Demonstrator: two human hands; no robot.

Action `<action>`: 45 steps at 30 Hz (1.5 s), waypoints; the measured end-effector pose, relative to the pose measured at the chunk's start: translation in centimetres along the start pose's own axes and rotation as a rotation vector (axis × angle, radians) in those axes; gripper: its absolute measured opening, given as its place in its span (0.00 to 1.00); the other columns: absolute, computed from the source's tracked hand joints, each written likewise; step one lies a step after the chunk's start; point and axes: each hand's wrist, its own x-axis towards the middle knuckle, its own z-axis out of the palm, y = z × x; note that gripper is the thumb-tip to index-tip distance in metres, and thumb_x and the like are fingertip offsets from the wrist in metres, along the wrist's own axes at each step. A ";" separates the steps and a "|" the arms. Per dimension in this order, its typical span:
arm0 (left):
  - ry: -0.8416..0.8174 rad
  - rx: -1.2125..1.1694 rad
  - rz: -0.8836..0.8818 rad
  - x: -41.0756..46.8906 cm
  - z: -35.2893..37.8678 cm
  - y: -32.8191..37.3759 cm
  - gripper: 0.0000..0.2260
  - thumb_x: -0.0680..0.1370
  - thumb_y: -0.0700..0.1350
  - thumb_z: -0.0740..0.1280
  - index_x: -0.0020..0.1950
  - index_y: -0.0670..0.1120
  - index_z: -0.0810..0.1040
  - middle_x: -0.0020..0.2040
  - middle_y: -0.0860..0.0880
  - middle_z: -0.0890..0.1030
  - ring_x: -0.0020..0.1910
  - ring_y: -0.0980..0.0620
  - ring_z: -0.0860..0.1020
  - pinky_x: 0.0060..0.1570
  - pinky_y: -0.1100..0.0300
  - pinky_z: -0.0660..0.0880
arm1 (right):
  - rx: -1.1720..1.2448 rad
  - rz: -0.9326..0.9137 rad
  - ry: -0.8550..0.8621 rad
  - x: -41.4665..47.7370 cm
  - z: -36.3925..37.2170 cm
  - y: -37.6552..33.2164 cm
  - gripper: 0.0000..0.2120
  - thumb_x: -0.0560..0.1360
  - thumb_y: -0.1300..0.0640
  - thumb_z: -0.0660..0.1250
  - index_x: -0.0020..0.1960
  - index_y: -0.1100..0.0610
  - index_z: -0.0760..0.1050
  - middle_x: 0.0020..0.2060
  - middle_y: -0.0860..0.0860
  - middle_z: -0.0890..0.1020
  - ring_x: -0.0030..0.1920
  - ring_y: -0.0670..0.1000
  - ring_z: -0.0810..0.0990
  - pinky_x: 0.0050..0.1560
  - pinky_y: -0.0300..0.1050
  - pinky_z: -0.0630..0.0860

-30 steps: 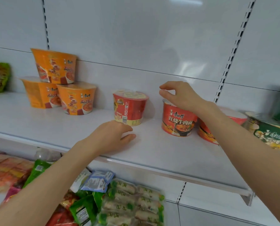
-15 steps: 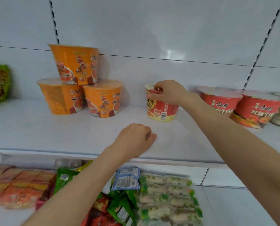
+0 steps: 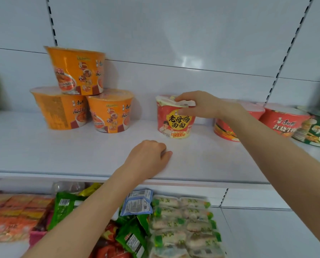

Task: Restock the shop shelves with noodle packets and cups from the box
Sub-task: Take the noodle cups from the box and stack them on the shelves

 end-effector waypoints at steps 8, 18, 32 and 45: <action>0.015 -0.014 -0.005 0.0 0.3 -0.3 0.17 0.80 0.52 0.57 0.48 0.42 0.79 0.44 0.45 0.81 0.44 0.46 0.77 0.45 0.52 0.75 | 0.007 -0.049 0.037 0.0 0.4 0.7 0.15 0.77 0.61 0.63 0.63 0.60 0.73 0.61 0.56 0.77 0.61 0.55 0.73 0.57 0.41 0.67; 0.008 -0.007 -0.024 -0.1 0.2 0.0 0.18 0.80 0.52 0.57 0.52 0.41 0.79 0.47 0.44 0.82 0.47 0.46 0.77 0.48 0.51 0.75 | 0.034 0.007 0.040 0.3 1.4 1.3 0.15 0.79 0.60 0.59 0.65 0.59 0.68 0.63 0.57 0.74 0.62 0.57 0.73 0.55 0.44 0.69; -0.012 0.002 -0.067 -0.3 -0.1 0.1 0.18 0.79 0.53 0.57 0.50 0.41 0.80 0.46 0.44 0.82 0.46 0.46 0.77 0.47 0.51 0.75 | 0.110 0.008 0.065 -0.4 1.9 1.5 0.16 0.78 0.58 0.60 0.66 0.56 0.69 0.63 0.54 0.74 0.62 0.55 0.73 0.56 0.43 0.69; 0.044 0.206 -0.126 -0.8 -1.7 1.3 0.18 0.80 0.54 0.55 0.57 0.45 0.78 0.52 0.47 0.81 0.52 0.46 0.77 0.48 0.55 0.73 | 0.246 -0.023 0.381 -1.9 -1.3 0.0 0.13 0.79 0.56 0.58 0.59 0.59 0.76 0.59 0.51 0.79 0.61 0.48 0.74 0.51 0.29 0.62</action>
